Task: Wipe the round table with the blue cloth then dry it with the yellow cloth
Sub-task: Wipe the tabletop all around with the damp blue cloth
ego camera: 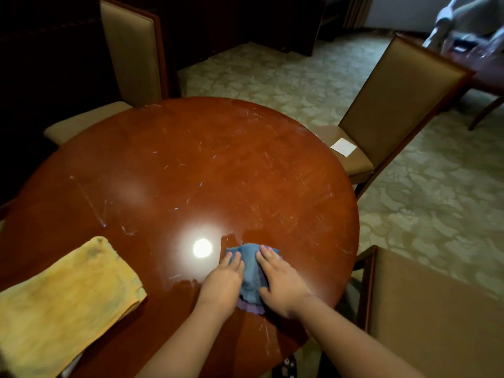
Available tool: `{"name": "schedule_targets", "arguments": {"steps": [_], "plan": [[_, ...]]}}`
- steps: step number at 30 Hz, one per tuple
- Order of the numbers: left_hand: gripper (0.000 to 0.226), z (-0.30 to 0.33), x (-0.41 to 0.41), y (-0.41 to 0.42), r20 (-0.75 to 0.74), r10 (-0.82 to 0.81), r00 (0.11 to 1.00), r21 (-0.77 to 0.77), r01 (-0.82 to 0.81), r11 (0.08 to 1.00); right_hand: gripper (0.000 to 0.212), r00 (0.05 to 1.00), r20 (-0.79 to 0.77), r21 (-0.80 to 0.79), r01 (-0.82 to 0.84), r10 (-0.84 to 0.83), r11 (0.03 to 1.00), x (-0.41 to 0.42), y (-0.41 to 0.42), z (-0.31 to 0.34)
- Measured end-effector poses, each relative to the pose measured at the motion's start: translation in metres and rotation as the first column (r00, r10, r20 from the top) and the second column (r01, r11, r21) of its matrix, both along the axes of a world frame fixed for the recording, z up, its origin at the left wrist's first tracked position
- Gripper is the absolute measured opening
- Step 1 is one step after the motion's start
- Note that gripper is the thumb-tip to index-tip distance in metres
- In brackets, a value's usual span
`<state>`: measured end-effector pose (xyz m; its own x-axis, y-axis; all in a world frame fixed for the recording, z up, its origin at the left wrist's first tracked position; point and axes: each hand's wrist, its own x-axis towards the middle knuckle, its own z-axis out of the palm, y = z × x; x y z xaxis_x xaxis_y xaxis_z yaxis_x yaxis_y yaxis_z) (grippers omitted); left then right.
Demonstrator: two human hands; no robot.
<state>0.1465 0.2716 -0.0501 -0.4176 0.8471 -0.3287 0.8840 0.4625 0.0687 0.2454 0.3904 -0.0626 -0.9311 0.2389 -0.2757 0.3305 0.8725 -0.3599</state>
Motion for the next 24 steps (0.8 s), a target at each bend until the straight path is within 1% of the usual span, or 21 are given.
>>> {"name": "schedule_targets", "arguments": {"steps": [2, 5, 7, 9, 12, 15, 19, 21, 24], "plan": [[0.067, 0.002, -0.005, 0.007, -0.008, -0.001, 1.0, 0.012, 0.001, 1.0, 0.08, 1.0, 0.007, 0.025, -0.003, 0.003, 1.0, -0.009, 0.01, -0.001], [0.08, 0.004, -0.019, 0.028, 0.029, 0.065, 0.997, 0.004, -0.065, 0.998, 0.075, 0.999, 0.021, 0.036, 0.036, -0.037, 0.999, -0.037, 0.028, -0.002], [0.079, 0.005, -0.02, 0.034, 0.027, 0.077, 0.997, -0.028, -0.076, 0.997, 0.075, 0.997, 0.028, 0.025, 0.066, -0.066, 0.998, -0.044, 0.031, -0.003], [0.075, 0.006, -0.011, 0.029, 0.028, 0.048, 0.998, -0.045, -0.047, 0.998, 0.074, 0.995, 0.04, 0.0, 0.095, -0.095, 0.996, -0.03, 0.022, 0.001], [0.064, 0.006, 0.018, 0.012, 0.002, -0.036, 0.999, 0.006, 0.036, 0.999, 0.075, 0.995, 0.001, -0.007, 0.104, -0.104, 0.995, 0.012, 0.004, 0.003], [0.063, 0.004, 0.036, 0.001, 0.004, -0.116, 0.993, 0.008, 0.116, 0.993, 0.076, 0.994, -0.023, -0.011, 0.108, -0.109, 0.994, 0.041, -0.007, 0.003], [0.07, 0.004, 0.025, 0.01, 0.025, -0.101, 0.995, 0.024, 0.101, 0.995, 0.077, 0.991, 0.004, 0.047, 0.132, -0.132, 0.99, 0.03, 0.002, 0.001], [0.069, 0.006, 0.026, 0.01, 0.044, -0.097, 0.994, 0.007, 0.096, 0.995, 0.077, 0.983, 0.031, 0.03, 0.178, -0.178, 0.984, 0.027, -0.002, -0.001], [0.065, 0.009, 0.048, -0.006, 0.035, -0.151, 0.988, -0.003, 0.151, 0.988, 0.078, 0.978, 0.016, 0.009, 0.21, -0.21, 0.978, 0.057, -0.025, 0.001]]}}
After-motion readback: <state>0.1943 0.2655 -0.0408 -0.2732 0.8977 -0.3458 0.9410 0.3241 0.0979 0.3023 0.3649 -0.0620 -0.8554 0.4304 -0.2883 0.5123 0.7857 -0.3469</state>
